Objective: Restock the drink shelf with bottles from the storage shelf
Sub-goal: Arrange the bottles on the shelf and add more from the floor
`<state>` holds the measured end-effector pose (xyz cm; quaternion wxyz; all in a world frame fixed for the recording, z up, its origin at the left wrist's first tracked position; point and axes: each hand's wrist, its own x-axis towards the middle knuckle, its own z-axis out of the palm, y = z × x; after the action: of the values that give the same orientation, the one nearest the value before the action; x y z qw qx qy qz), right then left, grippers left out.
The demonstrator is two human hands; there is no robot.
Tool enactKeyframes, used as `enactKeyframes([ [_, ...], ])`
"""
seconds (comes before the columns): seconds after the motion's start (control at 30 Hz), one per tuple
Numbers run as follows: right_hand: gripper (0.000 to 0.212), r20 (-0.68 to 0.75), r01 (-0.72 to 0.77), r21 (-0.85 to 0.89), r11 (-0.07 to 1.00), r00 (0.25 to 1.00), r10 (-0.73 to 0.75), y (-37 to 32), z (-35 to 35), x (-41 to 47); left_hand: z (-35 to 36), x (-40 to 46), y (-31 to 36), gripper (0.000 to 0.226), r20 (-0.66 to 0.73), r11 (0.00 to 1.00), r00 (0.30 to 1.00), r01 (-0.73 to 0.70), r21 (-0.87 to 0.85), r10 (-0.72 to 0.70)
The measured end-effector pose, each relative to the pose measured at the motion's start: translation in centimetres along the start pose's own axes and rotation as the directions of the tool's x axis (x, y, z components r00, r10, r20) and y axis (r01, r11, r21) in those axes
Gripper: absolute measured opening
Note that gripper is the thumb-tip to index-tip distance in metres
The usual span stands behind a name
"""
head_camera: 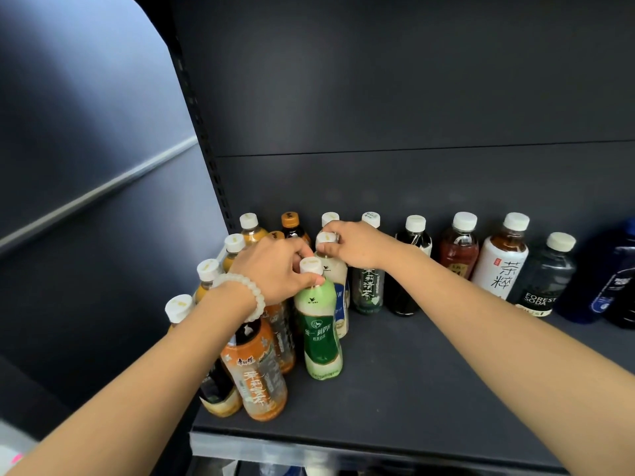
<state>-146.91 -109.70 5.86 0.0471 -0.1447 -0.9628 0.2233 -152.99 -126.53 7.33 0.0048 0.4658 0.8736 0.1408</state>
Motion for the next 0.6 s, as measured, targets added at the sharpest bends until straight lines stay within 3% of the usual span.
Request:
enactKeyframes([
  [0.17, 0.031, -0.034, 0.006, 0.083, 0.997, 0.999, -0.003, 0.3, 0.2, -0.4, -0.1, -0.4, 0.6, 0.036, 0.021, 0.994, 0.999, -0.037, 0.099, 0.035],
  [0.27, 0.038, -0.083, 0.002, 0.068, 0.998, 0.997, 0.004, 0.5, -0.1, -2.1, 0.0, -1.1, 1.2, 0.038, -0.062, 0.977, 0.993, -0.083, 0.196, 0.097],
  [0.43, 0.030, -0.257, -0.008, -0.205, 0.979, 0.965, -0.046, 0.8, -0.6, -7.3, 0.8, -3.4, 3.0, 0.042, -0.254, 0.950, 0.954, -0.079, 0.301, 0.159],
  [0.6, 0.035, -0.395, -0.075, -0.408, 0.910, 0.913, -0.101, 2.0, -0.5, -14.8, 2.3, -6.8, 6.6, 0.046, -0.359, 0.928, 0.913, -0.053, 0.369, 0.195],
])
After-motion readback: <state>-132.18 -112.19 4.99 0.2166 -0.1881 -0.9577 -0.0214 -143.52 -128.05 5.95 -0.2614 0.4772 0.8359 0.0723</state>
